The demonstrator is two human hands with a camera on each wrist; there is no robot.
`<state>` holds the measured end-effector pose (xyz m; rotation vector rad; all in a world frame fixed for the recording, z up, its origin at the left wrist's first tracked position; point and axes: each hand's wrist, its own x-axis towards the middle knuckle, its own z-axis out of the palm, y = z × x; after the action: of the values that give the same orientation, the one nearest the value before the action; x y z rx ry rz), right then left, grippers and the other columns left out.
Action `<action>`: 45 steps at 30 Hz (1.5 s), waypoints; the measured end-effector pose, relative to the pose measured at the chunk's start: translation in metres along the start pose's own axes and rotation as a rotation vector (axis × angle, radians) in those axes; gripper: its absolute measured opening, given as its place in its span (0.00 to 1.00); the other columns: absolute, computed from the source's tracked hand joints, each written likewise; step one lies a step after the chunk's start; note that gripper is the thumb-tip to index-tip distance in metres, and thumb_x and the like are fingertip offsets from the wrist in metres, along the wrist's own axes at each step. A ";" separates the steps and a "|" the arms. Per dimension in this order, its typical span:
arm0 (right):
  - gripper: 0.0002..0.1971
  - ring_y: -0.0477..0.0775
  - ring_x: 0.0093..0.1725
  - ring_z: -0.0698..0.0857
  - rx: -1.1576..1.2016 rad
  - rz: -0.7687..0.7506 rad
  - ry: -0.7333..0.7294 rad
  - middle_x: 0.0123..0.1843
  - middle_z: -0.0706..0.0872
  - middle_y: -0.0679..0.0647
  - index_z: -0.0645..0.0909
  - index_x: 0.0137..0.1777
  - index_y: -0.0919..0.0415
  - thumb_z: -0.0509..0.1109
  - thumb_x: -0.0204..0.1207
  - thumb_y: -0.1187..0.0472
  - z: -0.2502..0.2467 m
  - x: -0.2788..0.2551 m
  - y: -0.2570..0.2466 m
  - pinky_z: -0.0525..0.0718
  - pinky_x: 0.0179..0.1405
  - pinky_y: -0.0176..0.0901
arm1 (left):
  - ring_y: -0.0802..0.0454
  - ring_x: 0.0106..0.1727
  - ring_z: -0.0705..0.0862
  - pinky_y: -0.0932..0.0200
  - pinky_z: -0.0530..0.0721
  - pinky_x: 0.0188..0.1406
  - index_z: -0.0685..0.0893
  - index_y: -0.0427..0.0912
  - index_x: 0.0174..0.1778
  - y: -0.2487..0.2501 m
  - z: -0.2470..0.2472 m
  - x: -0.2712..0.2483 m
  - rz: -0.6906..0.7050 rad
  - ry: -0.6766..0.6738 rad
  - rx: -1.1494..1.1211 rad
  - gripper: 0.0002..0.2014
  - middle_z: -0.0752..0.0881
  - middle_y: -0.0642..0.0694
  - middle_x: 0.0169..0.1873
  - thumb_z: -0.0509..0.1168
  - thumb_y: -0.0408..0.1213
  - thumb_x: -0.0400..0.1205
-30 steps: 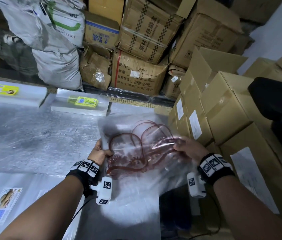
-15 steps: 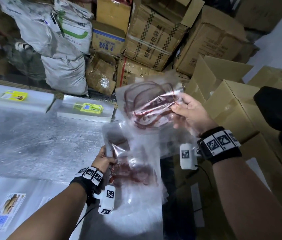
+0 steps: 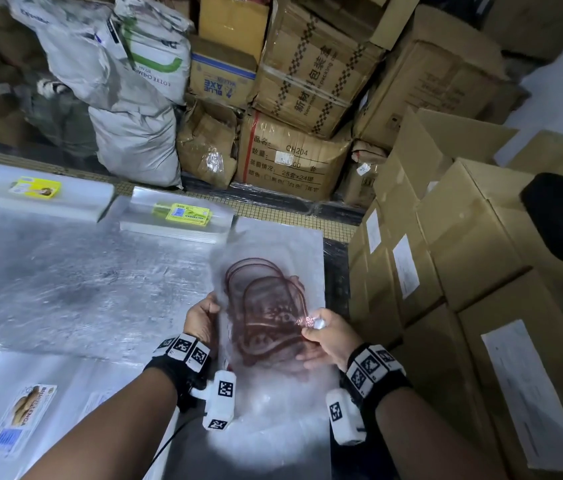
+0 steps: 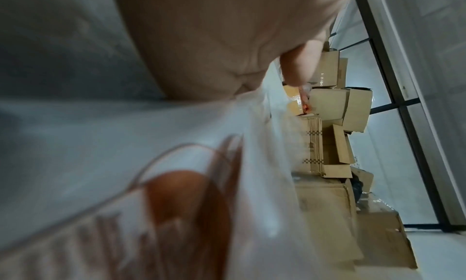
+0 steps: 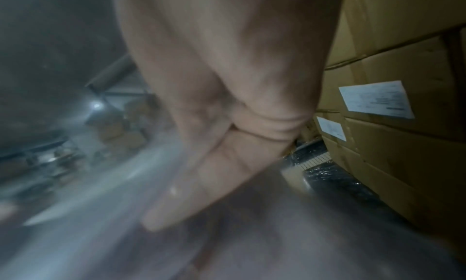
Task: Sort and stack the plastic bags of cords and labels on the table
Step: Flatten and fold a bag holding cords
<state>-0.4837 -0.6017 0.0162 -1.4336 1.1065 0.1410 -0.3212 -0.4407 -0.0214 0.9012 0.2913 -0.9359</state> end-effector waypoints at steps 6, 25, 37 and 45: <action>0.16 0.56 0.40 0.85 -0.326 -0.126 0.096 0.36 0.81 0.53 0.73 0.39 0.58 0.75 0.78 0.52 0.000 0.012 0.002 0.85 0.45 0.51 | 0.37 0.41 0.85 0.47 0.87 0.39 0.75 0.39 0.67 -0.004 0.007 0.004 0.080 0.043 0.287 0.27 0.85 0.32 0.45 0.59 0.14 0.74; 0.16 0.65 0.59 0.86 -0.454 -0.286 0.236 0.58 0.87 0.67 0.82 0.60 0.71 0.72 0.80 0.58 -0.008 0.034 -0.011 0.83 0.60 0.54 | 0.32 0.46 0.86 0.37 0.88 0.45 0.73 0.52 0.76 0.000 -0.002 0.008 0.108 -0.143 0.391 0.41 0.87 0.28 0.53 0.57 0.07 0.74; 0.13 0.72 0.68 0.82 0.221 -0.114 0.056 0.64 0.83 0.75 0.75 0.62 0.75 0.68 0.81 0.69 0.002 0.056 0.001 0.75 0.75 0.65 | 0.32 0.44 0.85 0.41 0.86 0.44 0.74 0.32 0.66 0.015 0.001 -0.002 -0.036 -0.074 0.359 0.29 0.83 0.24 0.50 0.70 0.18 0.67; 0.12 0.65 0.70 0.82 0.322 -0.123 -0.024 0.69 0.82 0.66 0.75 0.65 0.60 0.63 0.84 0.65 0.006 0.059 0.013 0.72 0.77 0.68 | 0.39 0.39 0.81 0.53 0.82 0.32 0.78 0.48 0.65 0.015 0.007 -0.008 -0.041 -0.072 0.331 0.29 0.85 0.32 0.41 0.63 0.26 0.68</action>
<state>-0.4577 -0.6244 -0.0335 -1.2024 0.9684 -0.1042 -0.3147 -0.4373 -0.0041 1.1640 0.0933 -1.0703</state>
